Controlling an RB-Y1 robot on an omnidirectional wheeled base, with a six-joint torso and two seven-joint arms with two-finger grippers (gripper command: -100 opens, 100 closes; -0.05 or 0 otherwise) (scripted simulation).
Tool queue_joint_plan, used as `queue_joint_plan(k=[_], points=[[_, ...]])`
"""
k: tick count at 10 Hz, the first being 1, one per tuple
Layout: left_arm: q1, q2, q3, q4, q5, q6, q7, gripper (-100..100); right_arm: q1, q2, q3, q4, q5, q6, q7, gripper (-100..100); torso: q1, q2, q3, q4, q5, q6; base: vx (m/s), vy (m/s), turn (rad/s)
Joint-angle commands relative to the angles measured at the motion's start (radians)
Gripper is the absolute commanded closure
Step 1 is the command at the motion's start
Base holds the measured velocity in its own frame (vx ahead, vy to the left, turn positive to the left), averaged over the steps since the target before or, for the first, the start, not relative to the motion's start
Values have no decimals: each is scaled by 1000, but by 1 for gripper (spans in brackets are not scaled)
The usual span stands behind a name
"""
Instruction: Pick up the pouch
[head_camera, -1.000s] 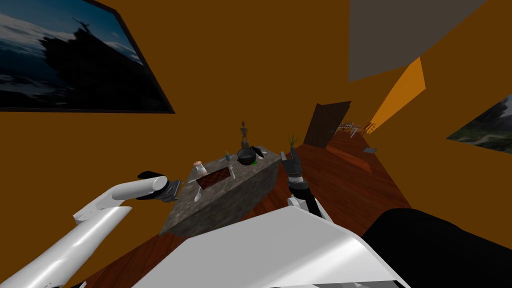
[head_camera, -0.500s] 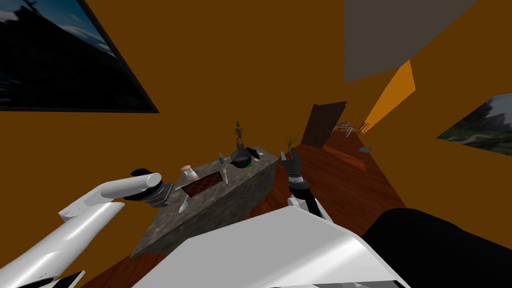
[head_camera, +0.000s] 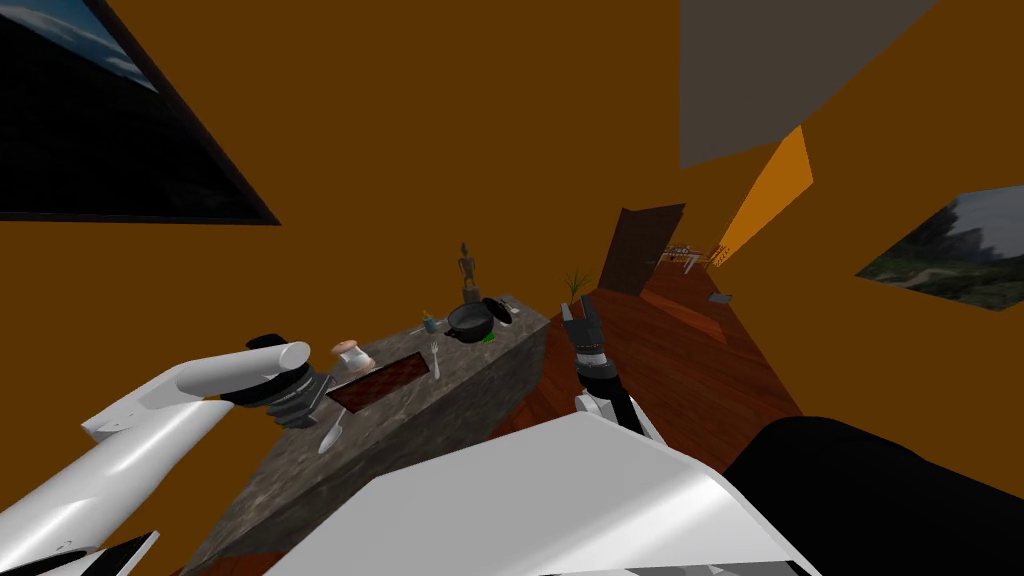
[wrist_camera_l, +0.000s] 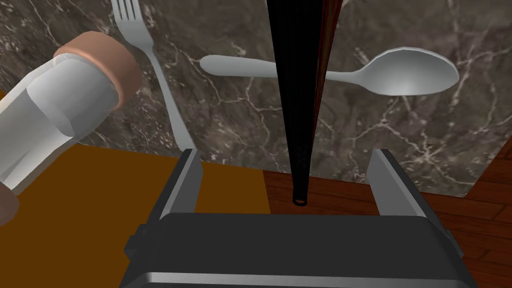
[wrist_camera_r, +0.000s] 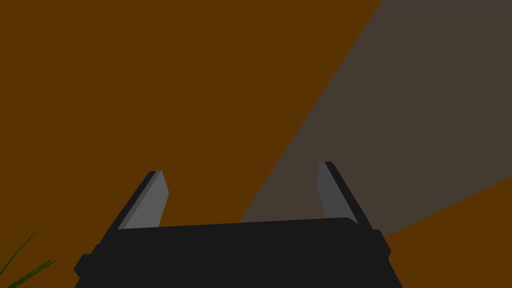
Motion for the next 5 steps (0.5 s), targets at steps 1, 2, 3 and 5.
queue_joint_plan(k=[1,2,3,5], points=[[-9,6,0,17,-1,38,-1,-100,0,0,0,0,0,0,0,0,0,0,0,0,0,0,76,-125,-51],[-28,26,1,45,-2,74,-4,-100,0,0,0,0,0,0,0,0,-1,-1,-1,0,0,0,88,-138,-86],[-28,26,1,45,-2,91,-4,-100,0,0,0,0,0,0,0,0,-2,-2,-1,0,-1,0,68,-103,-28],[-44,44,3,71,-2,138,-7,-100,0,0,0,0,0,0,0,0,-1,-1,0,0,0,0,73,-106,-46]])
